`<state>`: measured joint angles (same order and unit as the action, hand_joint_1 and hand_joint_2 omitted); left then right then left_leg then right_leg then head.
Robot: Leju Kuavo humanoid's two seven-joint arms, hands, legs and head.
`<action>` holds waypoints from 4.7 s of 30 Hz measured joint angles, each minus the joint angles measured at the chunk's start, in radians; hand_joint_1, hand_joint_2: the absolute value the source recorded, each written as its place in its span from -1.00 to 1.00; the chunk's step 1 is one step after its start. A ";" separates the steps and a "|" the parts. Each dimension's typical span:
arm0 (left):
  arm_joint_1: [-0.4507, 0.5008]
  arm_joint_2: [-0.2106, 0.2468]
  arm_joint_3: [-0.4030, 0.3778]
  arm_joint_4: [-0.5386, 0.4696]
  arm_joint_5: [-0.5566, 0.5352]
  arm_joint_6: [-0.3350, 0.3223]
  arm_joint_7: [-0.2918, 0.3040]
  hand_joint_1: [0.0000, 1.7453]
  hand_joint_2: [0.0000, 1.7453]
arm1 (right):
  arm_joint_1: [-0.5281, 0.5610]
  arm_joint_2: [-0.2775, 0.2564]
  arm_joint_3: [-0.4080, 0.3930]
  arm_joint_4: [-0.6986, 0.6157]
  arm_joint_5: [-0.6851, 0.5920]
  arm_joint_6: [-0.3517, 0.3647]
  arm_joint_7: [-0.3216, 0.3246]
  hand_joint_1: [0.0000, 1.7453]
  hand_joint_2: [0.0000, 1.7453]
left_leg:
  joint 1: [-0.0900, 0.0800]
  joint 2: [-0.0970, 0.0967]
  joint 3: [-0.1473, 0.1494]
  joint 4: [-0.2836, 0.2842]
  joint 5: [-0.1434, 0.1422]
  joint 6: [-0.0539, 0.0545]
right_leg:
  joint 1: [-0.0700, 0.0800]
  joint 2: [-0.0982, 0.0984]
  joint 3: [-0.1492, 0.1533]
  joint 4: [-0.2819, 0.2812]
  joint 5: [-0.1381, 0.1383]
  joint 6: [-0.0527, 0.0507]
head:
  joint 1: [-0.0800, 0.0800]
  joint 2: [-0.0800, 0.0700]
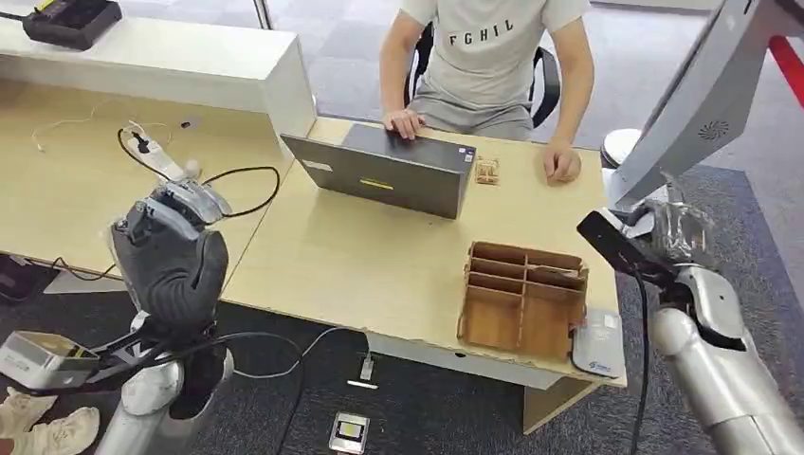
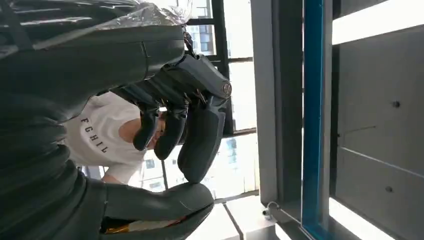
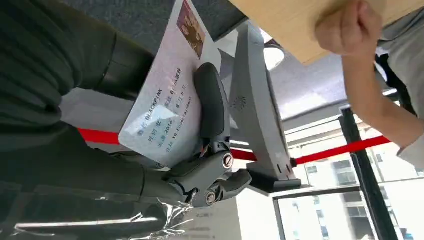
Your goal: Pass the card to the sensor for recognition and then transmit it.
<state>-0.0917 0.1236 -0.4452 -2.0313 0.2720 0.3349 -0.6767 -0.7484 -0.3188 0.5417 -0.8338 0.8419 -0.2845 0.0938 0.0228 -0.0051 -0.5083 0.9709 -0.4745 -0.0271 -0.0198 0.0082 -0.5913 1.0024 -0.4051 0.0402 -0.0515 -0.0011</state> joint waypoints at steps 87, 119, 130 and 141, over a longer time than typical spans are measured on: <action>0.039 0.014 -0.005 -0.027 -0.029 0.066 0.035 0.70 1.00 | 0.359 -0.050 -0.181 -0.112 -0.255 -0.246 -0.072 1.00 1.00 | -0.001 0.000 0.000 0.000 0.000 0.001 | -0.001 0.000 0.000 -0.001 0.000 0.001 | 0.000 0.000; -0.061 -0.004 -0.055 0.014 0.035 0.013 -0.007 0.72 1.00 | -0.093 -0.036 -0.026 -0.129 -0.020 0.036 -0.010 1.00 1.00 | -0.001 0.000 -0.001 -0.001 0.001 0.001 | -0.002 0.000 0.000 0.000 0.001 0.001 | 0.000 0.000; -0.060 -0.004 -0.058 0.018 0.032 0.031 -0.021 0.70 1.00 | -0.224 0.056 0.057 0.057 0.015 0.043 -0.008 1.00 1.00 | -0.001 0.000 -0.001 0.000 0.001 0.001 | -0.002 0.000 0.000 0.001 0.001 0.001 | 0.000 0.000; -0.058 -0.004 -0.058 0.018 0.033 0.029 -0.021 0.72 1.00 | -0.236 0.075 0.085 0.121 0.023 0.046 0.003 1.00 1.00 | -0.001 0.000 -0.001 0.000 0.001 0.001 | -0.002 0.000 0.000 0.000 0.001 0.001 | 0.000 0.000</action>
<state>-0.1495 0.1194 -0.5032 -2.0130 0.3052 0.3643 -0.6977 -0.9848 -0.2434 0.6268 -0.7130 0.8648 -0.2388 0.0969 0.0215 -0.0050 -0.5091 0.9707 -0.4733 -0.0259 -0.0216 0.0083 -0.5916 1.0028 -0.4038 0.0413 -0.0515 -0.0011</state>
